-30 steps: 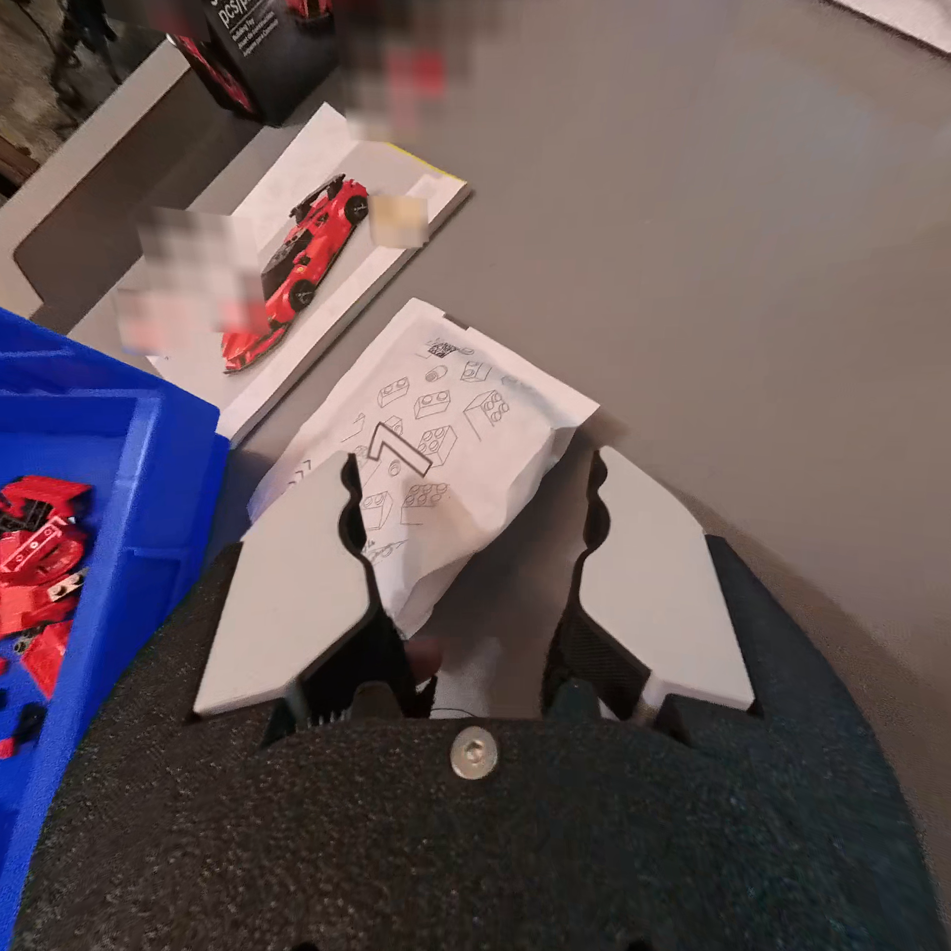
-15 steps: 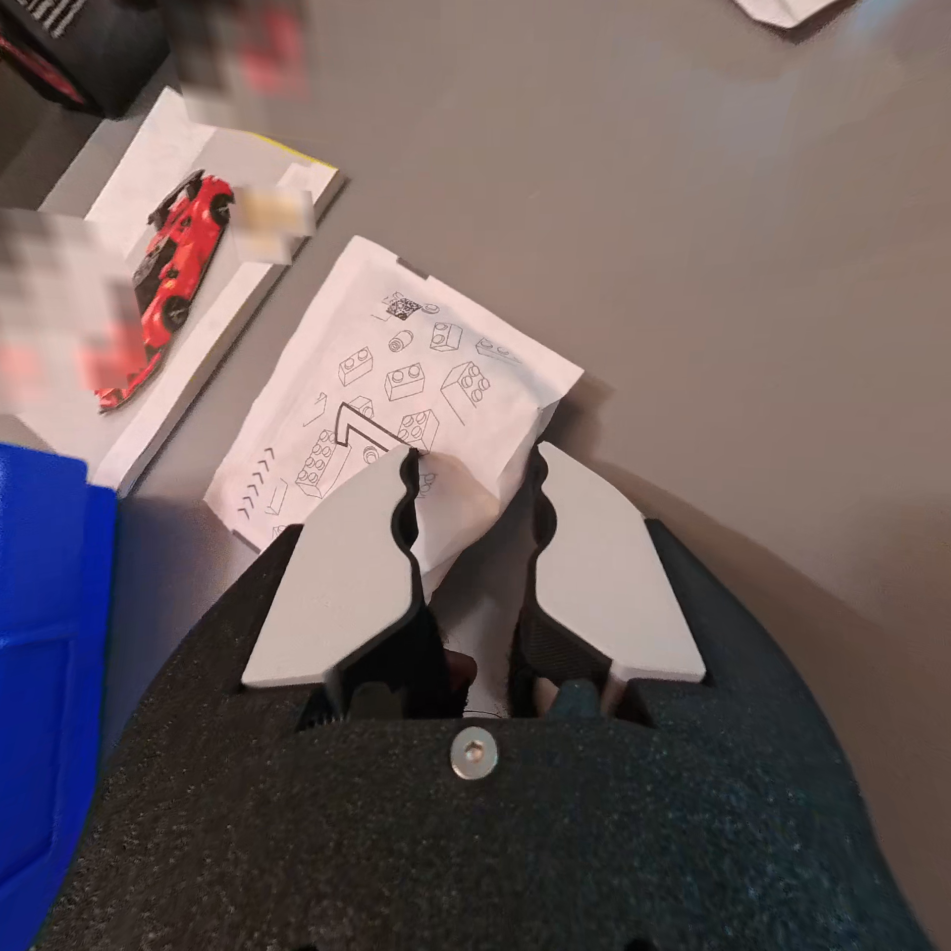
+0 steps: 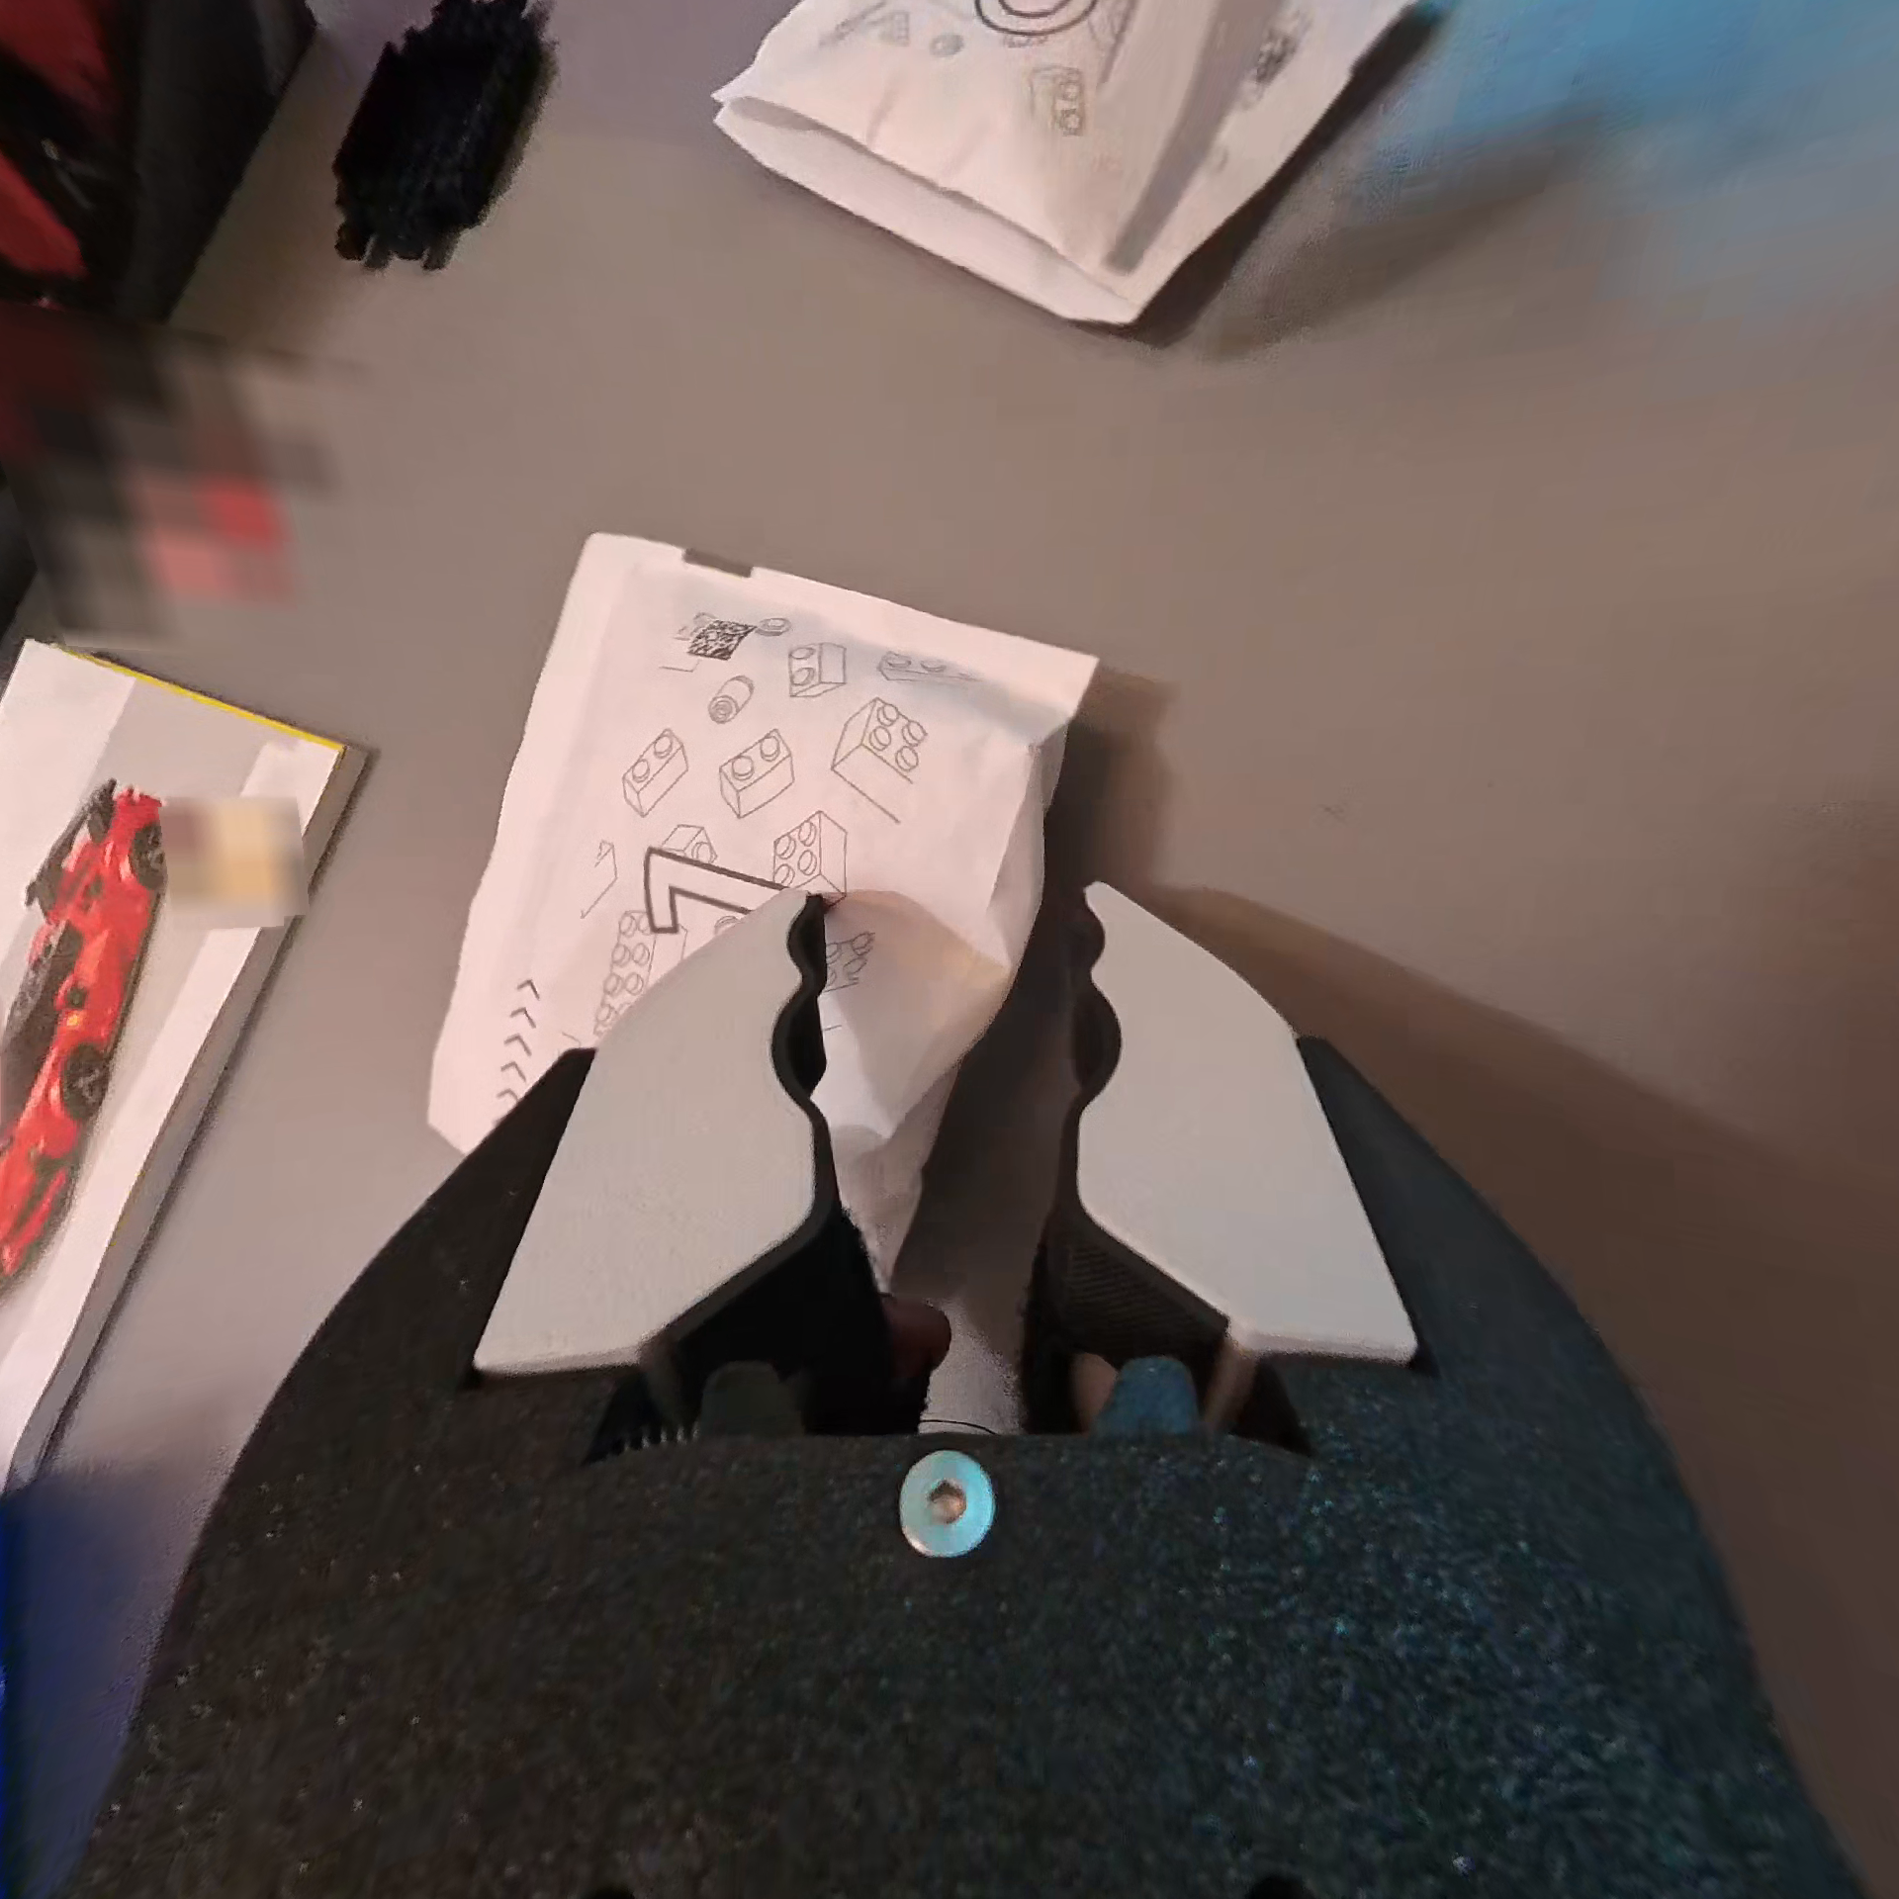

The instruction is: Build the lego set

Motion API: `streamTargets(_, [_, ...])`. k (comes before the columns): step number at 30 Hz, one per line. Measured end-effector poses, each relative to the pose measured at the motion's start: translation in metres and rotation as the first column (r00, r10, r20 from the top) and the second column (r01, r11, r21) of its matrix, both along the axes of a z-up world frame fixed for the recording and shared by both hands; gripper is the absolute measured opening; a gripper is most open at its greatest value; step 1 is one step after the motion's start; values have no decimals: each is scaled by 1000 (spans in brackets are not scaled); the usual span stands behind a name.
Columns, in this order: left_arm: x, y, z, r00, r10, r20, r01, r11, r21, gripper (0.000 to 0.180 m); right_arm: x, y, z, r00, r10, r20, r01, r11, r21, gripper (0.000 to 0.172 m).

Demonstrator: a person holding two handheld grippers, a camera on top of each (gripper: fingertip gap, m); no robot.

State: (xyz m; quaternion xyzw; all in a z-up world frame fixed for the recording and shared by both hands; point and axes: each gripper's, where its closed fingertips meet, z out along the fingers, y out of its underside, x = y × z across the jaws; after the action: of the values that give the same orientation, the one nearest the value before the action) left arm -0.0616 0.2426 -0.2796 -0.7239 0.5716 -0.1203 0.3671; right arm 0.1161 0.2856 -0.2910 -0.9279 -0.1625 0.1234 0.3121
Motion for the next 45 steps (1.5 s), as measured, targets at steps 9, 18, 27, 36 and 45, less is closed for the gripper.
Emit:
streamTargets(9, [1, -5, 2, 996, -4, 86, 11, 996, -87, 41, -24, -29, -12, 886, 430, 171, -436, 900, -3, 125])
streamTargets(18, [-11, -6, 0, 998, -15, 60, 22, 993, -115, 39, -39, -103, -11, 709, 690, 148, -702, 710, 56, 125])
streamTargets(27, [-18, -7, 2, 999, -13, 46, 17, 995, -95, 48, -4, -100, 39, 799, 601, -15, -575, 772, 271, 109])
streamTargets(36, [-11, -9, 25, 977, -11, 215, 38, 991, -125, 58, 107, -20, 44, 1000, -7, -6, 9, 937, 349, 93])
streamTargets(45, [-25, -3, 47, 940, 52, 336, -7, 991, -134, 52, 160, 26, 53, 963, -270, -1, 239, 854, 462, 6])
